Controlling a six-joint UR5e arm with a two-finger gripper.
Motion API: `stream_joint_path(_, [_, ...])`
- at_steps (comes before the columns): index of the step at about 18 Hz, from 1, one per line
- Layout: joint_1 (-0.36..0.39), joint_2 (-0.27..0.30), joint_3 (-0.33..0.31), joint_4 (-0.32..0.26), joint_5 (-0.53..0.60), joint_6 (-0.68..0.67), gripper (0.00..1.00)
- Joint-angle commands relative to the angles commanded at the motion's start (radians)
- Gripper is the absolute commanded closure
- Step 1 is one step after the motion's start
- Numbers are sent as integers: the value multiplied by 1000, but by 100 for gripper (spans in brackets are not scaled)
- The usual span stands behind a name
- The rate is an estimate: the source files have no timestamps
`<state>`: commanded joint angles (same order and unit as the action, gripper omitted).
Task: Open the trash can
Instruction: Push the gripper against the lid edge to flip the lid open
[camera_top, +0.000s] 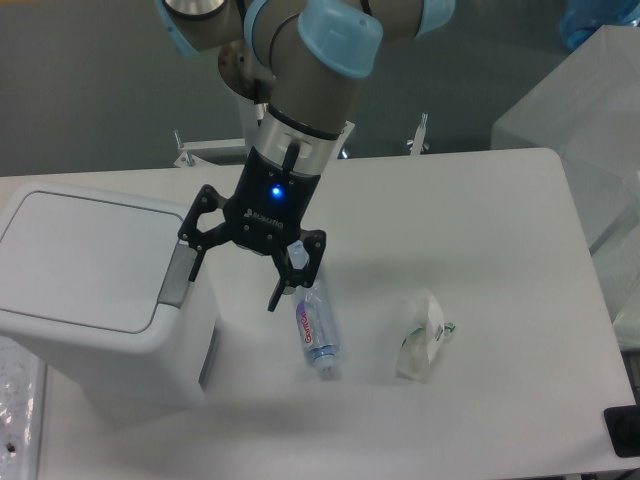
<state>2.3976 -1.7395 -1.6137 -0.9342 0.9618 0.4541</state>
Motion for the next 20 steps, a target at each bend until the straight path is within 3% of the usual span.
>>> stream_joint_path(15, [-14, -20, 5, 2, 0, 0, 0])
stream_joint_path(20, [-12, -12, 35, 2, -2, 2, 0])
